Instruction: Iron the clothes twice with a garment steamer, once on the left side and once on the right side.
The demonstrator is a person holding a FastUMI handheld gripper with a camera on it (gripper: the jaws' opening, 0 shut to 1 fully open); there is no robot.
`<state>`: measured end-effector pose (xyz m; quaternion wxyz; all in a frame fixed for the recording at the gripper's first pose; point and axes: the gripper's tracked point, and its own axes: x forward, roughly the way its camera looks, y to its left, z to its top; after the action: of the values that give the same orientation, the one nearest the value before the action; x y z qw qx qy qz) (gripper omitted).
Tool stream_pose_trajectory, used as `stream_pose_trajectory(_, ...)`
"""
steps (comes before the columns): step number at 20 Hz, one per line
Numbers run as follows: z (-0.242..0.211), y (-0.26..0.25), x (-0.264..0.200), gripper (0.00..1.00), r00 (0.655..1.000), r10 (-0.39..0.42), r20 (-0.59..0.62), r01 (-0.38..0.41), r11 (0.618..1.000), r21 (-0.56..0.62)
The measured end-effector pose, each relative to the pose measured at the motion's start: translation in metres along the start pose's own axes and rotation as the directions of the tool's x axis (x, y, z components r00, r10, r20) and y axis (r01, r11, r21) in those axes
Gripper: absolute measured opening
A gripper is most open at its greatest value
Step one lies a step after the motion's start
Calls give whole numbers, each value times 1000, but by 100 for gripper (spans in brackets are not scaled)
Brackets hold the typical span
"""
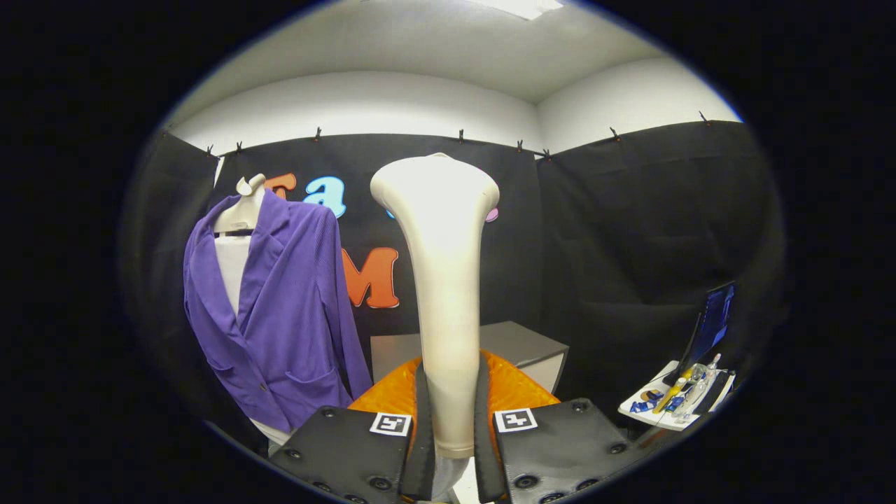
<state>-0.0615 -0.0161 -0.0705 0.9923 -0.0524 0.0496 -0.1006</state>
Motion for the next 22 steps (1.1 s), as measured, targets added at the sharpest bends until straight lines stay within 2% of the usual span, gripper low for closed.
stream_pose_trajectory(3,37,-5,-17,30,997,50,54,-51,999,17)
stream_pose_trajectory(6,67,-2,-21,30,992,71,107,-71,997,0)
stream_pose_trajectory(10,90,9,-31,30,984,116,133,-119,993,13)
stream_pose_trajectory(22,90,23,-30,30,981,148,128,-149,989,2)
